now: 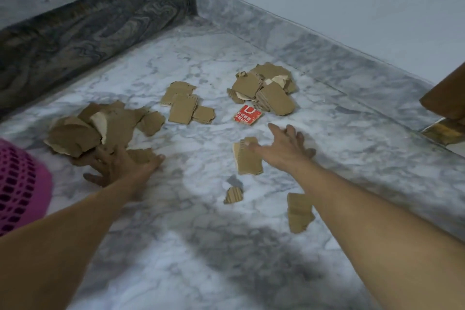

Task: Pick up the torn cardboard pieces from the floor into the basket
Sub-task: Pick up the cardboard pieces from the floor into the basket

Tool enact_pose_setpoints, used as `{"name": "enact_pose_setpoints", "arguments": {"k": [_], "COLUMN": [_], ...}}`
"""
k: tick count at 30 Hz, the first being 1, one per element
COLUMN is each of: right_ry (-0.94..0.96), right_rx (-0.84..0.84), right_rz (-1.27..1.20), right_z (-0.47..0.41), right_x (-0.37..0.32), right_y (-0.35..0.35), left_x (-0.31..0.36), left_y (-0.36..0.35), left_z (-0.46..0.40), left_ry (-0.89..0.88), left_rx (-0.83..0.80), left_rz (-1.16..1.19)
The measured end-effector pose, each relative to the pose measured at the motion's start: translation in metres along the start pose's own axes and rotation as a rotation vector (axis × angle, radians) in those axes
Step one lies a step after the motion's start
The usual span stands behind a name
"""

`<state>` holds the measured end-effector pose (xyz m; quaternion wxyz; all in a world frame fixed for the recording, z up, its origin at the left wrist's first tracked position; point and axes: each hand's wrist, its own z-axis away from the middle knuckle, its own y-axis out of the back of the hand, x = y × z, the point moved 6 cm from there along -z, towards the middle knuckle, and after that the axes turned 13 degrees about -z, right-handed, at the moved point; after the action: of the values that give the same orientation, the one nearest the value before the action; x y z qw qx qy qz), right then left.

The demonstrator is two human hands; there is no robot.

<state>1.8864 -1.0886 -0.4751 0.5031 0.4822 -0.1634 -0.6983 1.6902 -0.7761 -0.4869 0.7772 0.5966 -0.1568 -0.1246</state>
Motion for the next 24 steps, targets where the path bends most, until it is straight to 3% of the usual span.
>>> {"name": "enact_pose_setpoints", "arguments": {"k": [5, 11, 16, 19, 24], "right_ry": [0.133, 0.269, 0.437, 0.493, 0.628], "right_rx": [-0.111, -0.073, -0.016, 0.02, -0.11], "right_rz": [0.288, 0.29, 0.616, 0.553, 0.56], "right_z": [0.02, 0.035, 0.052, 0.062, 0.095], "right_x": [-0.044, -0.055, -0.059, -0.061, -0.061], "right_y": [-0.049, -0.052, -0.061, -0.064, -0.084], "left_x": [-0.012, -0.008, -0.004, -0.001, 0.007], "left_y": [-0.008, 0.006, 0.01, 0.008, 0.014], "left_z": [0.002, 0.015, 0.026, 0.034, 0.047], "left_ry": [-0.073, -0.148, -0.274, -0.422, -0.615], "left_rx": [-0.155, -0.14, -0.1, -0.118, -0.076], "left_rz": [0.004, -0.024, -0.071, -0.167, -0.24]}}
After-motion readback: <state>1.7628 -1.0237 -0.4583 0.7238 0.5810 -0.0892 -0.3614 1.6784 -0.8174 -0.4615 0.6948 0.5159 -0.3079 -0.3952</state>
